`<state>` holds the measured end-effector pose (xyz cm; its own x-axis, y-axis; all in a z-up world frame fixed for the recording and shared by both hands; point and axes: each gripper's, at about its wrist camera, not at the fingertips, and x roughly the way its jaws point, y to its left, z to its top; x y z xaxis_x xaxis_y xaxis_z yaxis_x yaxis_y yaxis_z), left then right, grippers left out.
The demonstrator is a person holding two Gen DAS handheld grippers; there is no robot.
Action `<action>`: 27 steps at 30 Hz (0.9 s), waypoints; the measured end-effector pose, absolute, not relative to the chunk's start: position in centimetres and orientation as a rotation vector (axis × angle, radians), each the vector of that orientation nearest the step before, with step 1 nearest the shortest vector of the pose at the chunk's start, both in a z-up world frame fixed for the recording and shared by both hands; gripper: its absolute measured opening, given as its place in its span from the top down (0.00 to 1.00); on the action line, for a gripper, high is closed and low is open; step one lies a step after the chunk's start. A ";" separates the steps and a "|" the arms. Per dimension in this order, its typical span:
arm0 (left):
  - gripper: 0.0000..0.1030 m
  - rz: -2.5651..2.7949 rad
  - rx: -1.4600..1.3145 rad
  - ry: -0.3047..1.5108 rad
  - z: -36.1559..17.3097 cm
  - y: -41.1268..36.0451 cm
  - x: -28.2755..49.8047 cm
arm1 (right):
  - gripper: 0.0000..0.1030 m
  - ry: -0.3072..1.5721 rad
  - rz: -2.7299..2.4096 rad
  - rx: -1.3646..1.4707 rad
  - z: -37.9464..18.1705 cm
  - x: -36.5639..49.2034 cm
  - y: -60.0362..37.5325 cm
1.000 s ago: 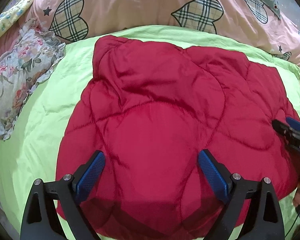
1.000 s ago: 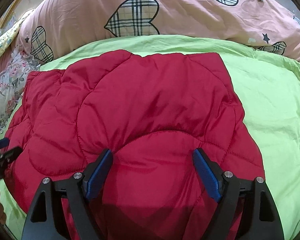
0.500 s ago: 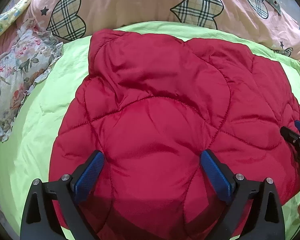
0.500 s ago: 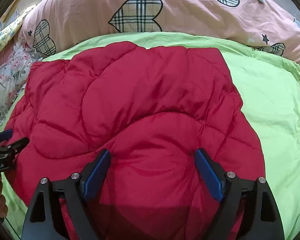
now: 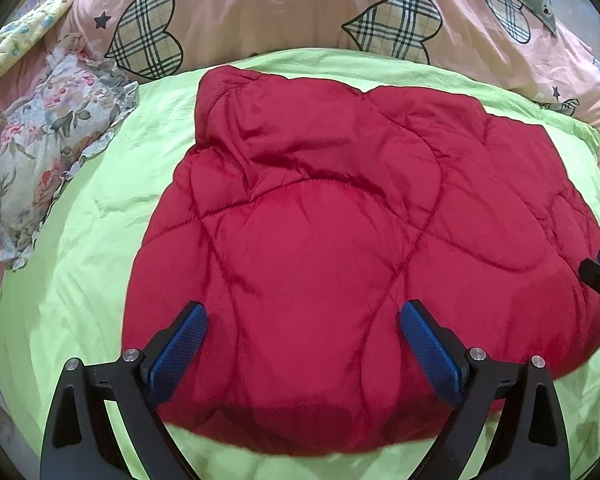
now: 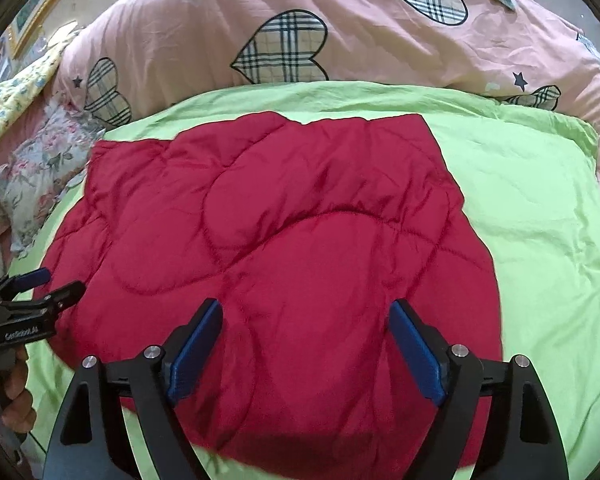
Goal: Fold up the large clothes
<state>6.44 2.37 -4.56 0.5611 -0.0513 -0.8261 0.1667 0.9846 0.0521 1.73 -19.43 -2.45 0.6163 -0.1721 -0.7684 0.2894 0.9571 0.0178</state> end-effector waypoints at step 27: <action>0.02 -0.118 0.232 0.902 1.1 3.8 -7.3 | 0.06 0.936 -0.093 0.049 -0.2 -8.6 -11.4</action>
